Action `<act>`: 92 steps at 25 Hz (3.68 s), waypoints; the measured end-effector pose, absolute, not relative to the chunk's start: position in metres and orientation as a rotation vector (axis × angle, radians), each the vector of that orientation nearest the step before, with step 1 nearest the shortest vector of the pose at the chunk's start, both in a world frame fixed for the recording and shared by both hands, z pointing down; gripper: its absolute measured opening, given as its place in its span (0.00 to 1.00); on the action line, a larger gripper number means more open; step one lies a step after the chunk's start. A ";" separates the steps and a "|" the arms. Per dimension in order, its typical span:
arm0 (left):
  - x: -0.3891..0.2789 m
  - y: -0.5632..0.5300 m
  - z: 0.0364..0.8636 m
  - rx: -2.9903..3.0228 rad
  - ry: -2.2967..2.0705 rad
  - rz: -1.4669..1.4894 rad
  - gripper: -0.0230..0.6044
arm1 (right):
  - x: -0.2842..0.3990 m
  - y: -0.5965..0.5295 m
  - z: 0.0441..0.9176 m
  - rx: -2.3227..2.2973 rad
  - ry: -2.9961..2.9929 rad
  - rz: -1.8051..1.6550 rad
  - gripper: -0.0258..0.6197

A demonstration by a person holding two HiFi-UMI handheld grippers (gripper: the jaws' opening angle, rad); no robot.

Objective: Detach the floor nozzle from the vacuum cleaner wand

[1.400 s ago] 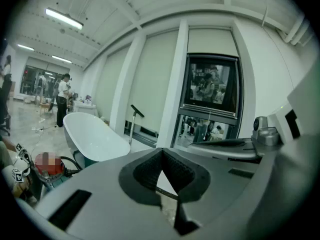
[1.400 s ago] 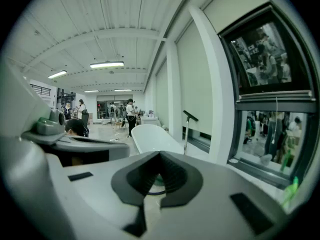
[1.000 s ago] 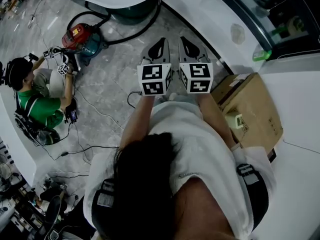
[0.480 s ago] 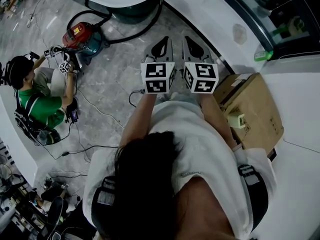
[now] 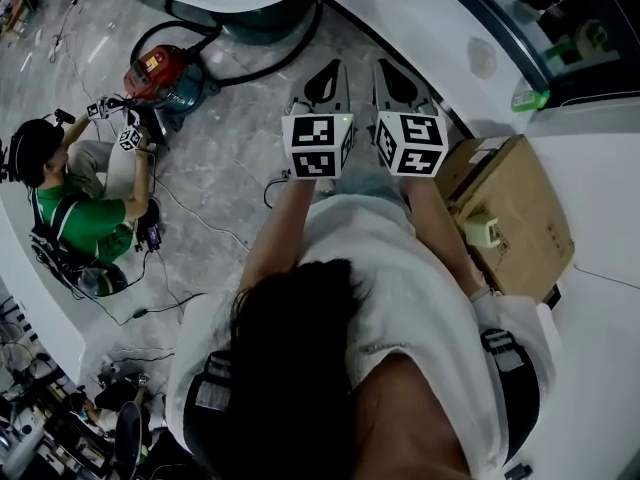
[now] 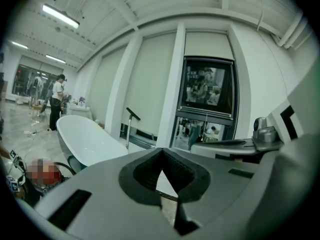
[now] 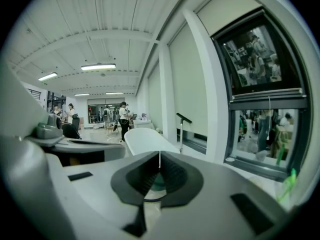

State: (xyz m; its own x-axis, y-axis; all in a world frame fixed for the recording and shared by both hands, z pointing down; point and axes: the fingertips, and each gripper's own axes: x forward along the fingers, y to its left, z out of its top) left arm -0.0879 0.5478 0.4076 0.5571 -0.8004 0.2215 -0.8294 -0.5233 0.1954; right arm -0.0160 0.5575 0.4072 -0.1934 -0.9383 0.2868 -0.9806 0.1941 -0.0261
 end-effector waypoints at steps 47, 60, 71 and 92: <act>-0.010 0.260 0.414 2.347 -1.570 0.166 0.04 | 0.065 0.258 0.414 1.636 -2.378 0.306 0.06; 0.021 0.221 0.418 2.308 -1.578 0.180 0.04 | 0.091 0.216 0.423 1.586 -2.402 0.349 0.06; 0.022 0.209 0.417 2.309 -1.603 0.174 0.04 | 0.092 0.206 0.423 1.602 -2.393 0.341 0.06; 0.031 0.138 0.423 2.371 -1.553 0.177 0.04 | 0.100 0.135 0.426 1.659 -2.369 0.305 0.06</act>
